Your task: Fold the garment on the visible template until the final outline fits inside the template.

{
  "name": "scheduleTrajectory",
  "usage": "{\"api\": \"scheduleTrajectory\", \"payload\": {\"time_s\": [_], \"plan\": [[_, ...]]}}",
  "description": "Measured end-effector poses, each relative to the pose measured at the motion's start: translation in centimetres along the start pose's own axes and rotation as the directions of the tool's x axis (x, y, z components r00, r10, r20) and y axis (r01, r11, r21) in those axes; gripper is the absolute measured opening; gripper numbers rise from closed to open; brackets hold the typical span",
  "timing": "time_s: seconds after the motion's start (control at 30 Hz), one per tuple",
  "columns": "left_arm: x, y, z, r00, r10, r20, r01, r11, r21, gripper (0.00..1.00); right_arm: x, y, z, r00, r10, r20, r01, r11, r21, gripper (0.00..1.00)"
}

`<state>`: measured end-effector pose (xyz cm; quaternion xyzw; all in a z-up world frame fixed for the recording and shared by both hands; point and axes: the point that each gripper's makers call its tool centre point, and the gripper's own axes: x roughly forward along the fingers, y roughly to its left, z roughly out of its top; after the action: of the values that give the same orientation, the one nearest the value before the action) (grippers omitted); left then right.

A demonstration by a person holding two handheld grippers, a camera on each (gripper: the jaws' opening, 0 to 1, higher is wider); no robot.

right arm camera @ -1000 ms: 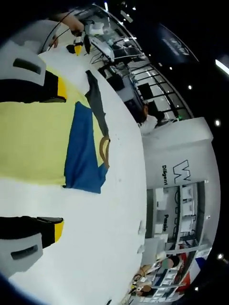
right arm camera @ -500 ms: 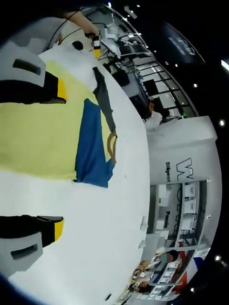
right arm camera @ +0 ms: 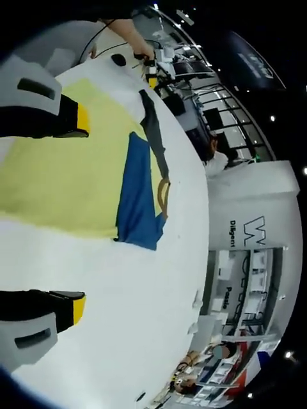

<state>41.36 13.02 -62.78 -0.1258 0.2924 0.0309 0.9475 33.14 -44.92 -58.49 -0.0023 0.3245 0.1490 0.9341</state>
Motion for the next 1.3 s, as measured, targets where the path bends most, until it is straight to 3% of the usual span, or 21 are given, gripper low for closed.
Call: {"api": "scheduleTrajectory", "payload": {"time_s": [0.17,0.43,0.5,0.77,0.83,0.97,1.23,1.3], "plan": [[1.1,0.0,-0.8,1.0,0.021,0.006,-0.02,0.997,-0.077,0.61,-0.2,-0.4,0.1,1.0,-0.013,0.004,0.013,1.0,0.007,0.98],[1.9,0.3,-2.0,0.996,0.088,-0.006,-0.088,0.991,-0.105,0.48,-0.3,-0.9,0.3,0.999,-0.034,-0.001,0.034,0.999,-0.007,0.93],[1.9,0.1,-2.1,0.996,0.087,0.0,-0.086,0.992,-0.097,0.39,-0.3,-1.0,0.5,0.999,-0.038,0.003,0.038,0.999,-0.012,0.92],[2.1,-0.5,-2.5,0.996,0.086,-0.003,-0.086,0.995,-0.056,0.24,-0.3,0.0,0.6,1.0,-0.018,0.005,0.018,0.999,-0.032,0.91],[2.1,-0.3,-2.7,0.994,0.109,-0.015,-0.11,0.994,-0.014,0.18,-0.4,0.2,0.7,1.0,-0.015,0.007,0.015,0.999,-0.033,0.91],[2.4,0.1,-2.6,0.992,0.119,-0.026,-0.12,0.993,-0.005,0.07,-0.4,0.5,0.4,1.0,-0.001,-0.003,0.001,1.0,-0.03,0.91],[3.0,0.9,-1.9,0.991,0.135,-0.017,-0.132,0.983,0.124,0.01,-0.9,2.0,-0.4,0.997,0.081,-0.022,-0.081,0.997,-0.001,0.98],[3.3,1.2,-1.7,0.992,0.124,-0.015,-0.122,0.985,0.12,0.01,-1.1,2.2,-0.5,0.995,0.092,-0.029,-0.093,0.996,-0.005,0.99]]}}
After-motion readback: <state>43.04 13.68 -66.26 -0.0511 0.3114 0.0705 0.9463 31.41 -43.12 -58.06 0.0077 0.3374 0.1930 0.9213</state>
